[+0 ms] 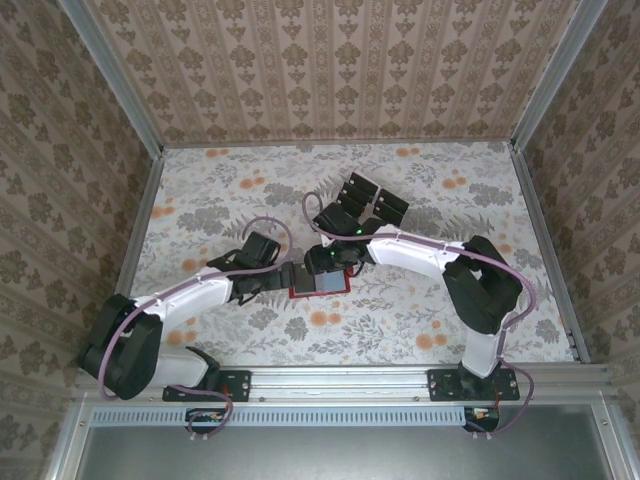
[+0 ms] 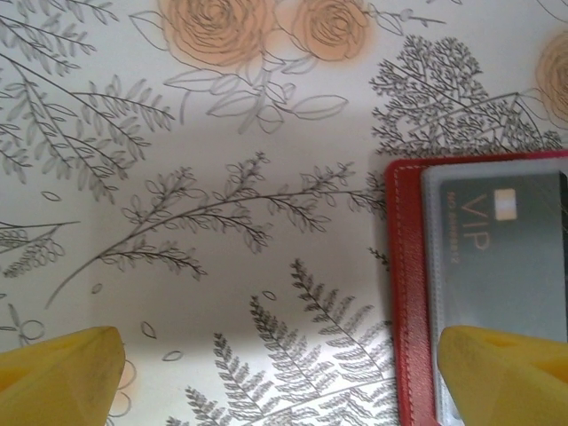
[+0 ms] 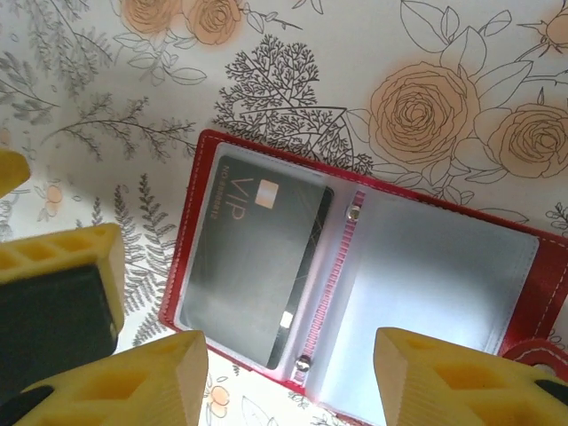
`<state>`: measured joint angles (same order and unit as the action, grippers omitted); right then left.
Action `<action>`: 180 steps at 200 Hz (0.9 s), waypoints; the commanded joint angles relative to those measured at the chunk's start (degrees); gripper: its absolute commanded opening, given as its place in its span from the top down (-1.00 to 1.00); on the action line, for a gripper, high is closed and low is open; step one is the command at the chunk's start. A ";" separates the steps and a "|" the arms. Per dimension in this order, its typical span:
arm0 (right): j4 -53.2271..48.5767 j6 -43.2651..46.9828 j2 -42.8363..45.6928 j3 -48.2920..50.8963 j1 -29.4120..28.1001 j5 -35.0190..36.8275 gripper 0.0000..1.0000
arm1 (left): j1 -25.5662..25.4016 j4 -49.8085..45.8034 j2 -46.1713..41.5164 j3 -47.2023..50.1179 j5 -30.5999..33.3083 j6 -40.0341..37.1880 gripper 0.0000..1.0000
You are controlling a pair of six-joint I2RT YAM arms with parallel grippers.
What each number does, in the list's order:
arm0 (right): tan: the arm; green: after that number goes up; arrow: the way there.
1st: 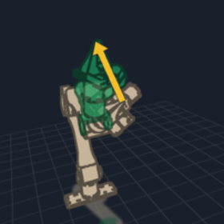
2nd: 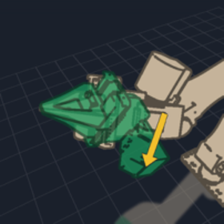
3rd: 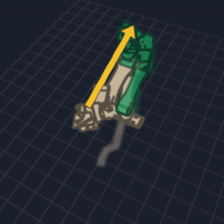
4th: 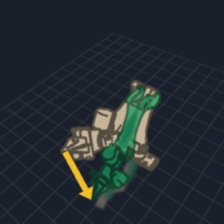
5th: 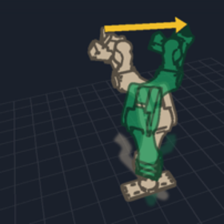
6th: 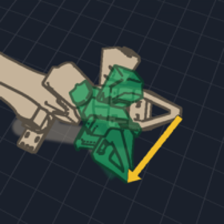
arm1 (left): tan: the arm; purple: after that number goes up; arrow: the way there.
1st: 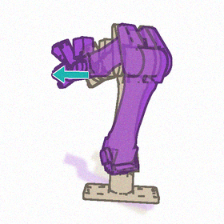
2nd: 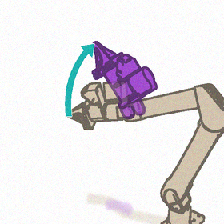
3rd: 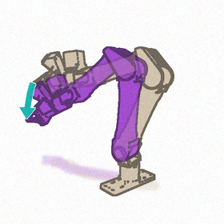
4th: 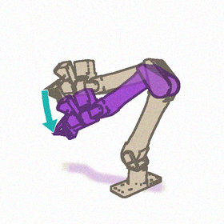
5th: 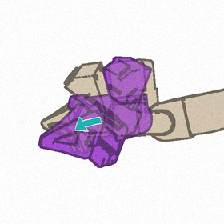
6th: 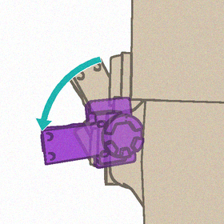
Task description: Put the credit cards into the card holder
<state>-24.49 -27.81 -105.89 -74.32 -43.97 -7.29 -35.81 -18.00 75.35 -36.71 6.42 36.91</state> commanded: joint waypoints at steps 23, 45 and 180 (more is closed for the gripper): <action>-3.19 2.81 -3.23 -0.94 1.25 3.14 -0.06 | -2.44 -0.64 -0.74 1.20 2.19 3.30 -0.99; -2.88 3.03 -3.60 -0.52 2.06 3.23 -0.06 | -2.98 -0.76 -0.43 1.03 2.46 3.51 -0.99; 4.49 -5.54 -8.08 2.61 1.53 -5.84 -0.06 | -3.83 -0.76 0.37 0.27 2.81 2.12 -1.00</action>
<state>-22.41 -28.51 -112.53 -74.15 -41.56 -8.84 -39.05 -17.98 75.42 -36.21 8.19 39.31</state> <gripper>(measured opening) 0.532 0.997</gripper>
